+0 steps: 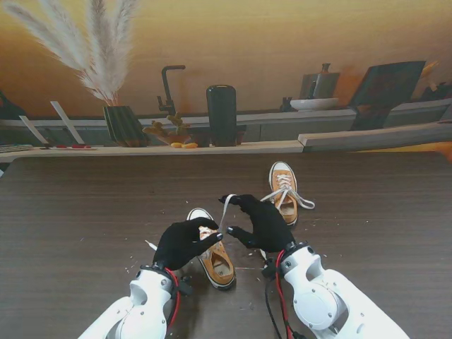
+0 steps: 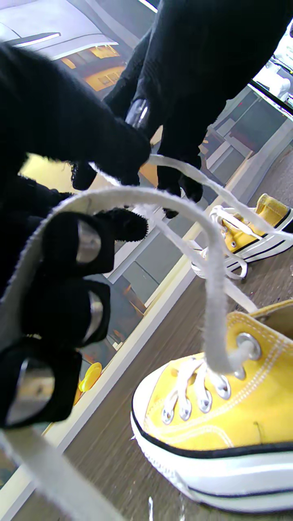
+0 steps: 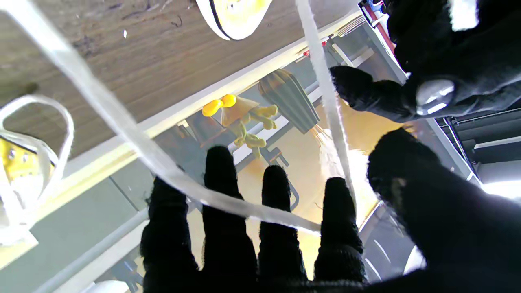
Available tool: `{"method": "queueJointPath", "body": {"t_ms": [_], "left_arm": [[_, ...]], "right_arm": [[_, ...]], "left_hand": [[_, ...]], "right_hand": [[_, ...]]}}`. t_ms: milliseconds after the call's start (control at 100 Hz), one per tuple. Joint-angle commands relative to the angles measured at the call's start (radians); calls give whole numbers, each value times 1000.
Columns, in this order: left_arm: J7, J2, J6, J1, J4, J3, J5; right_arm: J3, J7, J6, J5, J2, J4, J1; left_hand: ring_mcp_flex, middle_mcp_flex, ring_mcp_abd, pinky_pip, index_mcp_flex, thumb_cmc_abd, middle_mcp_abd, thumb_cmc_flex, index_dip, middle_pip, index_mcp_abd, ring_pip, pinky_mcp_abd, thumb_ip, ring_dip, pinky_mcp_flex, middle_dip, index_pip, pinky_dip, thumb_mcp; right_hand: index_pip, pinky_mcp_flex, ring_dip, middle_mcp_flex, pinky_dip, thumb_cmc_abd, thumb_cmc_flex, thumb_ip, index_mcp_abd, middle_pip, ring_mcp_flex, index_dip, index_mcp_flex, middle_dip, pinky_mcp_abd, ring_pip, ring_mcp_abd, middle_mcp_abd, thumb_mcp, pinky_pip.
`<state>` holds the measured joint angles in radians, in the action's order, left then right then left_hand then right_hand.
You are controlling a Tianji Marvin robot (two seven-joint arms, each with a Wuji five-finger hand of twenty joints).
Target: Tie the shoelaces into a bow on the shoes
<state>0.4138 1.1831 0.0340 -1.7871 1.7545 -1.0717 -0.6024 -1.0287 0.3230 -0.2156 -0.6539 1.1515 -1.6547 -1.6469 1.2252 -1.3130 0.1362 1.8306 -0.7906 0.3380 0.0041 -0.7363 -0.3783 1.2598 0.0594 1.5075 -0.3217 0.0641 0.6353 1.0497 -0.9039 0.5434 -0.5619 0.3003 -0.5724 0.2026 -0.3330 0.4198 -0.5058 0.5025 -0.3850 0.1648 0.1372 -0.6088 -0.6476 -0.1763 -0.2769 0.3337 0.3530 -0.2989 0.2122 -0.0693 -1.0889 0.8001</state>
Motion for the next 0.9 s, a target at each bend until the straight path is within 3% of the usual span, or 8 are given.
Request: {"method": "queueJointPath", "body": {"t_ms": [0, 190, 300, 510, 600, 680, 760, 890], "left_arm": [[-15, -6, 11, -20, 18, -11, -2], [-8, -8, 26, -57, 41, -46, -10], [-5, -9, 29, -75, 52, -66, -15], [3, -10, 30, -99, 64, -96, -31], [2, -12, 28, -106, 67, -106, -37], [3, -12, 28, -112, 69, -115, -41], [-2, -14, 28, -121, 76, -129, -44], [-51, -21, 53, -146, 105, -175, -29]], "right_arm": [[-9, -30, -1, 10, -3, -12, -12], [-13, -42, -13, 70, 4, -7, -19], [-10, -18, -5, 50, 6, 0, -20], [0, 76, 146, -151, -5, -37, -39], [7, 124, 188, -212, -8, -43, -42], [5, 129, 200, -218, -8, -54, -51], [1, 130, 174, -188, -3, -51, -52], [1, 150, 72, -90, 16, -3, -33]], "left_hand": [[49, -6, -15, 146, 45, -10, -16, 35, 20, 13, 17, 6, 56, 12, -13, 24, -7, -31, 14, 3], [49, -5, -19, 145, 43, -7, -21, 41, 28, 15, 21, 4, 59, 14, -12, 24, -9, -46, 16, 9], [49, -7, -20, 145, 36, -12, -18, 42, 27, 16, 20, 5, 61, 15, -11, 24, -9, -42, 16, 12], [49, -12, -20, 148, 30, -20, -17, 42, 26, 17, 18, 8, 64, 16, -8, 24, -9, -38, 16, 15], [49, -12, -22, 148, 27, -23, -17, 43, 26, 17, 17, 8, 64, 17, -8, 24, -9, -37, 16, 14], [49, -12, -22, 148, 22, -24, -17, 43, 25, 17, 16, 8, 64, 17, -7, 24, -9, -34, 16, 13], [49, -12, -21, 148, 20, -24, -17, 41, 24, 17, 14, 8, 64, 18, -7, 24, -9, -33, 17, 14], [47, 3, -11, 109, 21, -22, -14, 29, 21, 4, 7, -23, 39, 15, -15, 18, -8, -32, 35, 9]], "right_hand": [[21, -54, 46, -49, 46, -18, 65, -32, 71, 63, 57, 13, 56, -38, -21, 80, 20, -18, 52, -60], [40, -139, 168, -144, 167, -37, 113, -31, 215, 242, 174, 27, 173, -117, 2, 246, 63, -25, 120, -153], [31, -179, 194, -180, 220, -51, 120, -32, 251, 284, 220, 33, 174, -133, -5, 265, 31, 13, 159, -146], [40, -70, 26, -241, 117, -19, 133, -21, 307, 38, 130, 19, 72, -23, 42, 75, -24, 49, 234, 31], [1, 70, -188, -247, -42, 11, 131, -15, 318, -363, 96, -4, -28, 294, 25, -271, -56, 50, 227, 170], [-32, 195, -318, -83, -186, 27, 127, -12, 319, -551, 11, -26, -43, 493, -19, -630, -83, 53, 205, 359], [-38, 305, -311, 161, -254, 38, 107, -12, 251, -563, -144, -29, -53, 556, -31, -750, -93, 79, 168, 488], [-22, 386, -260, 336, -222, 75, 83, -9, 100, -479, -265, -21, -94, 522, -22, -693, -72, 84, 93, 502]]}}
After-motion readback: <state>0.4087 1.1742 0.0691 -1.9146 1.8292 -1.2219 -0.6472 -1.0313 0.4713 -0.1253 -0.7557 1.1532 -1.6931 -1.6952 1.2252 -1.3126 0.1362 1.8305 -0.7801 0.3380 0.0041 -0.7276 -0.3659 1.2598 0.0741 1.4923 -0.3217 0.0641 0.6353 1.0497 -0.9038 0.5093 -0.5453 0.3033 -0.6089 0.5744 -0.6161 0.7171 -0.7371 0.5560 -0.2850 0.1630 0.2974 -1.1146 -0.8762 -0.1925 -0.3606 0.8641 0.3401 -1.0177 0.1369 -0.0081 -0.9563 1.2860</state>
